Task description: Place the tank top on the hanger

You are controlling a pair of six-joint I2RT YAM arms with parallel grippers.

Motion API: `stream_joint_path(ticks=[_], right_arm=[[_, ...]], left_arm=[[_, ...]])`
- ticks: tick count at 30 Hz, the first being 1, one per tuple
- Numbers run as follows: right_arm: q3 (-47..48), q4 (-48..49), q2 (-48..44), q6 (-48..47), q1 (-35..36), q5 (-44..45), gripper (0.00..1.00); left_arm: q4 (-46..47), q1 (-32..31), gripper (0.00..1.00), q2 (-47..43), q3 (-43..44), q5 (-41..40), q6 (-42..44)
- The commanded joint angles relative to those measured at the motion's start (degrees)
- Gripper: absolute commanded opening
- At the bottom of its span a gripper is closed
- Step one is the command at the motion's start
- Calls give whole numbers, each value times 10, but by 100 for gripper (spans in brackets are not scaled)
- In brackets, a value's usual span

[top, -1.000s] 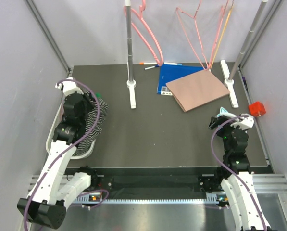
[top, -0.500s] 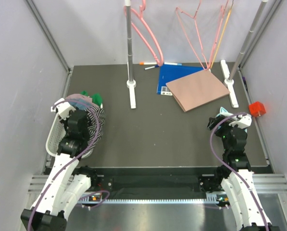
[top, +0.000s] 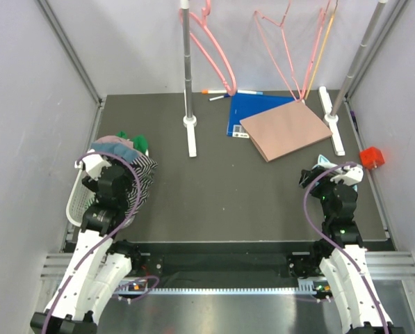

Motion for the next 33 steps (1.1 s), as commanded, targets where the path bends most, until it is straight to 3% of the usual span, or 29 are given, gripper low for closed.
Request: stream_joint_path(ticks=[1,10,21,25,29,30,33], right_arm=[[23,23,7,2,-5,-8,100],[28,38,32,1,-5,-22,100],[30,40,41,-1,-5,-28,100],[31,38,43,-2,-5,-30,100],[32,38,43,-2,-5,-32,100],[32,38,43,-2,-5,-33,100],[32,38,43,-2,-5,-33,100]], left_arm=[[-32,2,80,-18,24,28,-11],[-41,2,87,-18,67,81,18],[-100,2,69,7,90,98,22],[-112,2,69,13,95,76,16],[-111,2,40,19,93,83,17],[-111,2,22,21,93,85,17],[-103,2,0,20,98,94,19]])
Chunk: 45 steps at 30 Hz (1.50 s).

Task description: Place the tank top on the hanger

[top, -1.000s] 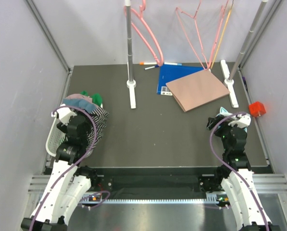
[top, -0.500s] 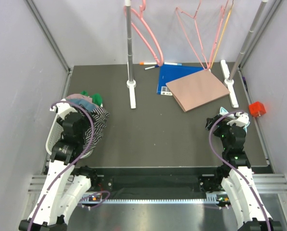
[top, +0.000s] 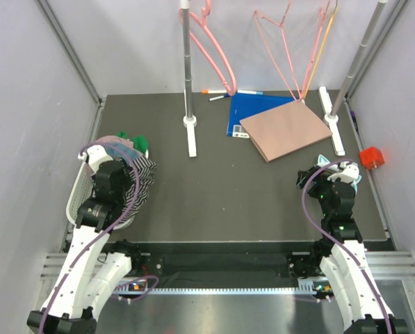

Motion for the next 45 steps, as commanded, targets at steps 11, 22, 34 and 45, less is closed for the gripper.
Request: stream_joint_path(ticks=[11,22,34,45], right_arm=[[36,24,6,-3,-5,-9,100],[39,23,15,-5,-5,-14,100],[40,29,31,-5,-5,-21,100],[42,31,38,-6,-5,-26,100]], left_arm=[[91,2,0,112,270,28,73],[162,2,0,195,487,25,155],[260,2,0,240,602,184,169],[306,-25,0,312,578,478,82]])
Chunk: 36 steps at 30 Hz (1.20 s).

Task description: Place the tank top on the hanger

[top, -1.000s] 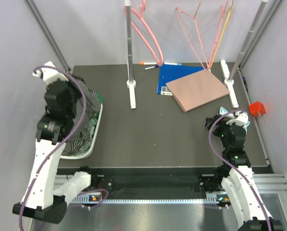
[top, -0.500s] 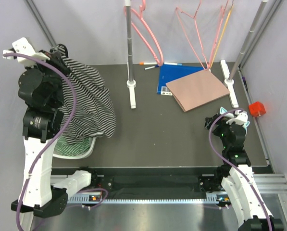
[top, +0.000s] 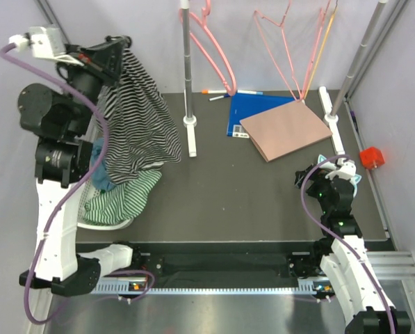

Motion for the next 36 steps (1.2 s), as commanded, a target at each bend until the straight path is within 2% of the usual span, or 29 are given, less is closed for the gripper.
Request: stream_joint_path(ticks=[1,3,4,6,9,10,12,13,16,18,19,20,21,23,24,25,28,32,36], right_arm=[[30,29,0,-6,-5,-7,100],[31,28,1,-6,-5,-7,100],[31,28,1,-6,-5,-8,100],[33,24,1,-6,-5,-11,100],[37,15,-2,-9,-5,-8,100],[37,15,-3,-11,-5,-6,100],[36,15,-6,-12,-5,-4,99],[36,17,-6,-10,-5,-4,100],[34,24,2,-9,-5,-10,100],[35,28,12,-9,-5,-11,100],[36,30,14,-9,-5,-11,100],[36,31,20,-9,-5,-26,100],[36,35,22,-10,-5,-37,100],[35,41,24,-16,-5,-47,100],[32,46,24,-16,-5,-54,100],[32,47,24,-16,-5,-58,100],[37,36,18,-18,-5,-65,100],[41,24,-6,-21,-5,-83,99],[42,29,-14,-20,-5,-124,100]], left_arm=[[61,-59,0,23,-64,127,-11],[55,-113,0,33,-85,85,42],[44,-164,0,37,-94,66,59],[27,-204,0,47,-110,4,90],[66,-251,0,11,-223,-47,79],[96,-271,0,-2,-299,-51,74],[144,-300,0,-46,-380,-81,52],[176,-310,0,-59,-460,-78,46],[198,-346,0,-85,-598,-41,31],[154,-373,1,-76,-641,-33,39],[134,-382,11,-71,-671,-38,37],[104,-390,34,-61,-684,-39,27],[83,-405,49,-58,-695,-40,22],[76,-421,66,-71,-726,-69,-1],[80,-429,80,-79,-735,-76,-8],[85,-430,86,-92,-748,-82,-14],[118,-431,98,-151,-763,-113,-34],[168,-431,99,-224,-766,-134,-39],[223,-431,99,-210,-759,-142,-24]])
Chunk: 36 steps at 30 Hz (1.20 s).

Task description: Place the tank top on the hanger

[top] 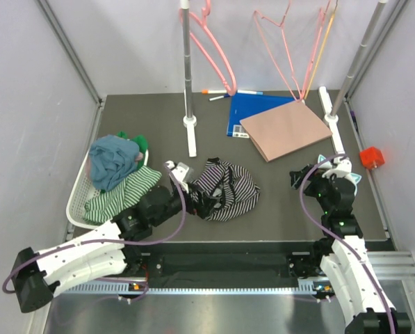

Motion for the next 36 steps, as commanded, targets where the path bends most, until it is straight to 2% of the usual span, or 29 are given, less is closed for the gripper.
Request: stream_joint_path(ticks=[1,4,8,11,14,15,18,21,22,24,27,28,30,31,32,34,35,36], right_arm=[[33,25,-11,-5,-5,-56,100],[28,51,2,7,-5,-99,95],[31,81,34,25,49,-117,92],[31,114,61,38,105,-96,92],[32,164,107,43,163,-90,92],[34,175,121,42,191,-84,92],[43,221,187,39,239,-71,92],[53,265,253,39,284,-56,92],[60,273,270,39,294,-53,92],[74,290,313,42,327,-37,91],[89,314,357,45,357,-28,88],[94,317,366,47,361,-25,85],[102,321,384,49,371,-19,68],[104,320,388,49,373,-17,63],[106,317,389,48,373,-15,49],[109,306,388,47,374,-4,33],[111,287,383,46,374,3,17],[113,277,380,43,374,19,9]], left_arm=[[102,-2,99,28,24,-31,2],[92,-2,99,143,72,-29,-8],[95,-2,99,248,122,-29,-19],[97,-2,98,309,145,-44,-23],[91,-2,86,340,151,-49,-20],[90,-2,75,344,146,-53,-22],[107,-2,57,343,120,-56,-31],[105,-1,47,340,109,-73,-45],[97,-1,41,337,108,-78,-52],[98,-1,37,330,95,-84,-55],[98,-1,38,308,77,-85,-61],[98,-1,39,296,72,-84,-64],[95,0,36,286,56,-85,-67],[92,0,34,275,51,-94,-71],[89,1,33,268,45,-101,-73],[80,2,33,245,29,-114,-85],[80,2,34,236,22,-115,-87],[82,2,40,227,9,-116,-89]])
